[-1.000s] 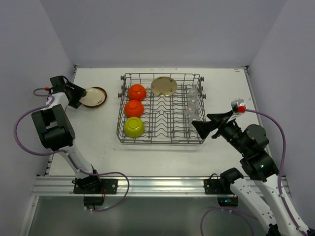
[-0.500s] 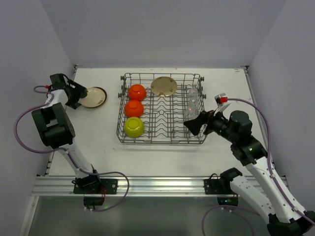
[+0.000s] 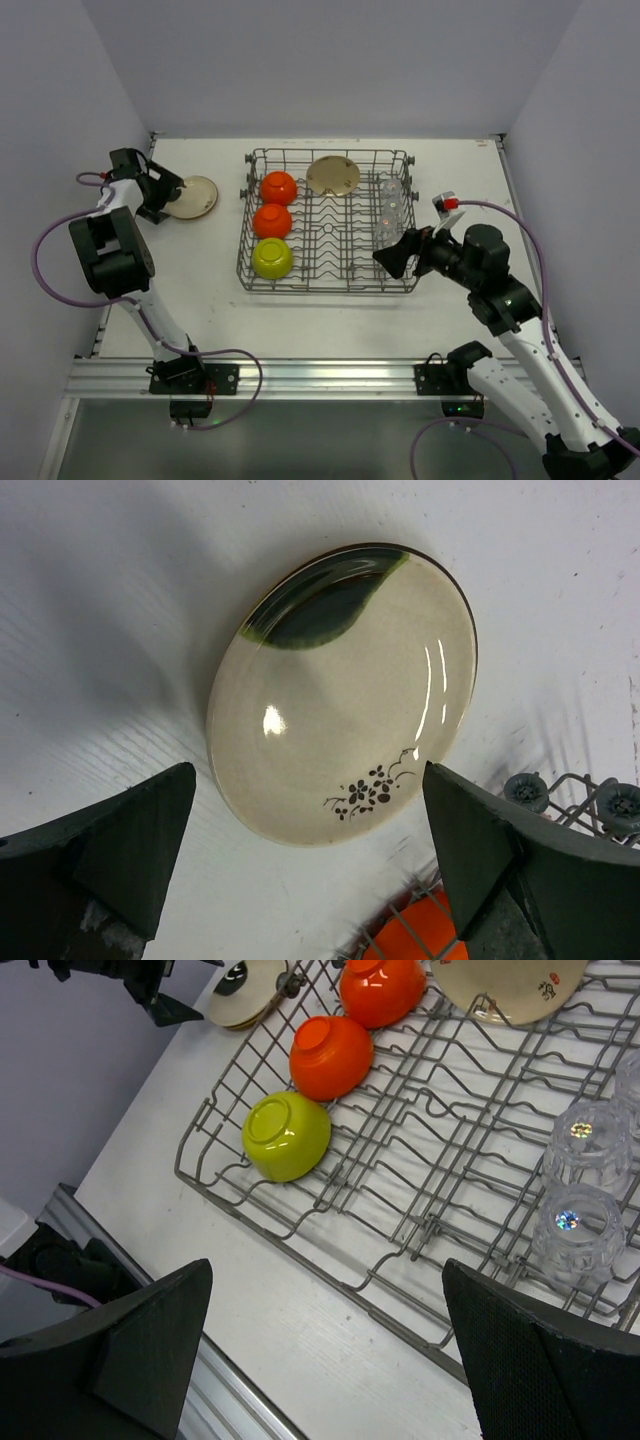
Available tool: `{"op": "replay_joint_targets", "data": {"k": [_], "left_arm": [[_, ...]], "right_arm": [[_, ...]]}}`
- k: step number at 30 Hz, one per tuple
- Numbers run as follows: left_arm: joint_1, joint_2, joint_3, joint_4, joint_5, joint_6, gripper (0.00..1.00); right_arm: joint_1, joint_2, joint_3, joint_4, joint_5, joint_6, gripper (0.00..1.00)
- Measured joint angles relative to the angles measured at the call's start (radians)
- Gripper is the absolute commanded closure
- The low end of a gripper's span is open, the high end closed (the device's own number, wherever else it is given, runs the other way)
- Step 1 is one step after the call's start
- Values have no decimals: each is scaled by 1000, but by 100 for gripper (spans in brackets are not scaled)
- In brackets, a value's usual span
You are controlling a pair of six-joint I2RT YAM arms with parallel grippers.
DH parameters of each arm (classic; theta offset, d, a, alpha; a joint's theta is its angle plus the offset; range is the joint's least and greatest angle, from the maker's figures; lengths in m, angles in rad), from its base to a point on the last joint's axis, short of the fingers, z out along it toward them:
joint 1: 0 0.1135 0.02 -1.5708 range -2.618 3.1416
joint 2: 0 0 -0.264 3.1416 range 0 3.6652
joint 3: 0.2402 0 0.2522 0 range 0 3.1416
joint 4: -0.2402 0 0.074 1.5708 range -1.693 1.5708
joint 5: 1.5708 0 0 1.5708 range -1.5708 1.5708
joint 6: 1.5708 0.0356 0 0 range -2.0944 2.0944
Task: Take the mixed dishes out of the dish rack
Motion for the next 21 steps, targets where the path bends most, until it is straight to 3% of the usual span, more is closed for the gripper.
{"op": "replay_joint_targets", "data": {"k": [5, 9, 15, 21], "left_arm": [[0, -47, 0, -38, -14, 19, 0], [0, -176, -8, -46, -2, 23, 0], [-23, -533, -118, -1, 76, 48, 0], [-214, -1007, -404, 140, 203, 136, 0]], "right_arm": [[0, 42, 4, -10, 0, -7, 1], [0, 126, 22, 15, 5, -15, 1], [0, 387, 141, 122, 58, -65, 1], [0, 824, 550, 146, 204, -328, 1]]}}
